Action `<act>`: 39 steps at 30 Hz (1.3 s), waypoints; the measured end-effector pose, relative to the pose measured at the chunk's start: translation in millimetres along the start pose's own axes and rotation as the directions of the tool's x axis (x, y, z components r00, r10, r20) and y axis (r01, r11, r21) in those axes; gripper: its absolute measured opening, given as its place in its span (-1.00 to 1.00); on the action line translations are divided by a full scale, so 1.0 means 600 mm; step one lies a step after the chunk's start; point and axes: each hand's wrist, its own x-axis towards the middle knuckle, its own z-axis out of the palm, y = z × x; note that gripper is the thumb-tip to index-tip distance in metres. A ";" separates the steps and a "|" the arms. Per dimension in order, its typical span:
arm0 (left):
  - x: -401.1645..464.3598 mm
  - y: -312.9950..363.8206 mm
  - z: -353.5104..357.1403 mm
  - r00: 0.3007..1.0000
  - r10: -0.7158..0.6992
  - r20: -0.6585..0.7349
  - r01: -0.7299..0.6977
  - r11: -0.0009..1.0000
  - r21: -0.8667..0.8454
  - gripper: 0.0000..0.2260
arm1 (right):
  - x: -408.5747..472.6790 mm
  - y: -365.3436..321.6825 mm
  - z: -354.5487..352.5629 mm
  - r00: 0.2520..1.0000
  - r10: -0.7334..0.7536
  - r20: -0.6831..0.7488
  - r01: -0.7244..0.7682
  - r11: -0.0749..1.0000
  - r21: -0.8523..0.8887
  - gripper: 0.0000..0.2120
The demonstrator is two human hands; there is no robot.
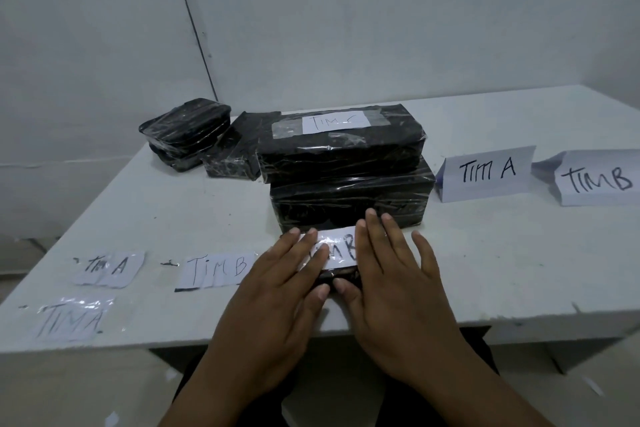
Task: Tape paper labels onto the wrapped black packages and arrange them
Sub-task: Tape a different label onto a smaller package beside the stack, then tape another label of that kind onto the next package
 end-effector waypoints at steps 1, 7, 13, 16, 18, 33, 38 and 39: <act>-0.001 -0.002 0.001 1.000 0.003 -0.010 -0.003 1.000 0.015 -0.51 | 0.000 -0.001 0.002 1.000 0.004 -0.007 -0.004 1.000 0.007 -0.26; -0.004 -0.009 -0.001 0.999 -0.032 -0.024 0.033 0.999 0.023 -0.44 | 0.002 -0.007 -0.004 1.000 0.017 0.009 -0.017 0.999 0.035 -0.18; -0.034 -0.026 -0.014 0.982 -0.134 -0.132 0.129 0.991 -0.047 -0.40 | 0.002 -0.012 -0.034 0.989 0.058 0.133 -0.056 0.998 -0.019 -0.16; -0.054 -0.059 -0.040 0.895 -0.295 -0.335 0.257 0.954 -0.154 -0.57 | 0.011 -0.019 -0.052 0.994 0.082 0.079 -0.085 0.996 0.036 -0.24; -0.063 -0.095 -0.062 0.861 -0.345 -0.374 0.314 0.938 -0.144 -0.67 | 0.019 -0.036 -0.060 0.992 0.058 -0.108 -0.043 0.990 0.135 -0.36; -0.015 -0.199 -0.091 0.917 -0.399 0.022 0.396 0.915 0.082 -0.61 | 0.157 -0.222 -0.061 0.863 -0.374 0.340 0.360 0.927 0.107 -0.75; -0.010 -0.216 -0.081 0.934 -0.356 -0.027 0.357 0.933 0.047 -0.83 | 0.165 -0.245 -0.032 0.870 -0.304 0.388 0.339 0.940 -0.024 -0.74; -0.008 -0.218 -0.082 0.936 -0.350 -0.048 0.351 0.936 0.018 -0.85 | 0.165 -0.246 -0.028 0.877 -0.304 0.373 0.332 0.943 -0.011 -0.77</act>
